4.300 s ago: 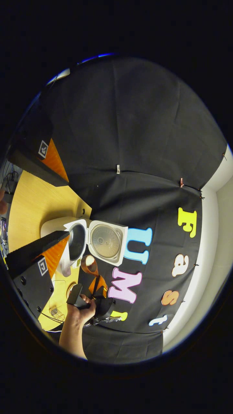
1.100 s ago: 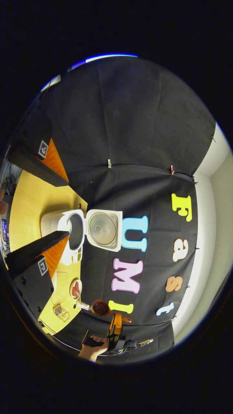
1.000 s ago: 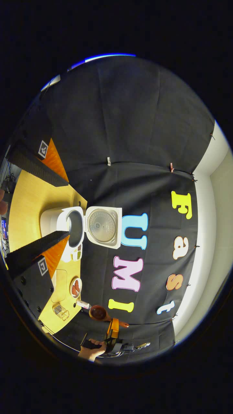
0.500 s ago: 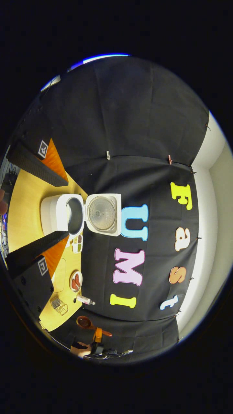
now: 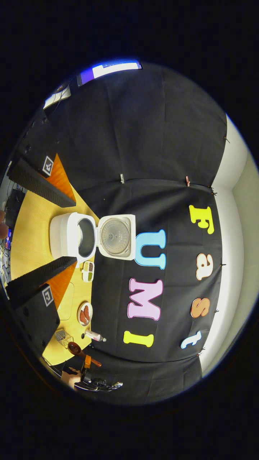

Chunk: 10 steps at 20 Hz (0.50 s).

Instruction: Close the left gripper, press the button to open the rice cooker; take a wooden spoon from the chopstick holder with the right hand, scoop a spoonful of rice and pour it into the rice cooker, then put the wooden spoon back into the chopstick holder.

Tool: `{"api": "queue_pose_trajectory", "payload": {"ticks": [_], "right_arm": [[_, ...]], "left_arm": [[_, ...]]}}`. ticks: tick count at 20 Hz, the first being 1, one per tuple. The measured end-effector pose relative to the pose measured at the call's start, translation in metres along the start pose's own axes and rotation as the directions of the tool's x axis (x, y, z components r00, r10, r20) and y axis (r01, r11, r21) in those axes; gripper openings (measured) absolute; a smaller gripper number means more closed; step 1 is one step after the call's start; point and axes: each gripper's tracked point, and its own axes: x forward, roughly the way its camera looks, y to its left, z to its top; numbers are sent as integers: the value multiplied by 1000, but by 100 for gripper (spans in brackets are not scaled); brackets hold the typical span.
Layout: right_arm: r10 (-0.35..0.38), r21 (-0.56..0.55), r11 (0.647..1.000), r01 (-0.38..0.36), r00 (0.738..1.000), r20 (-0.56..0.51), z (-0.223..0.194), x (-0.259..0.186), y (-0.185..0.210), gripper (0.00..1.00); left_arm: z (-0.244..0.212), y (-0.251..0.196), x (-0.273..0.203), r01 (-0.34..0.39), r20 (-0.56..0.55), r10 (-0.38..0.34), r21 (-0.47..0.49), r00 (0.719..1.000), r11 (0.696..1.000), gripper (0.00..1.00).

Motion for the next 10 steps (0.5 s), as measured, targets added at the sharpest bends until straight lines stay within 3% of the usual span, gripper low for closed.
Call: {"api": "queue_pose_trajectory", "payload": {"ticks": [10], "right_arm": [[-131,164,975,149,985,-113,-63,15,-35,13]], "left_arm": [[-5,17,-12,-42,-14,42,-1,999,999,95]]}}
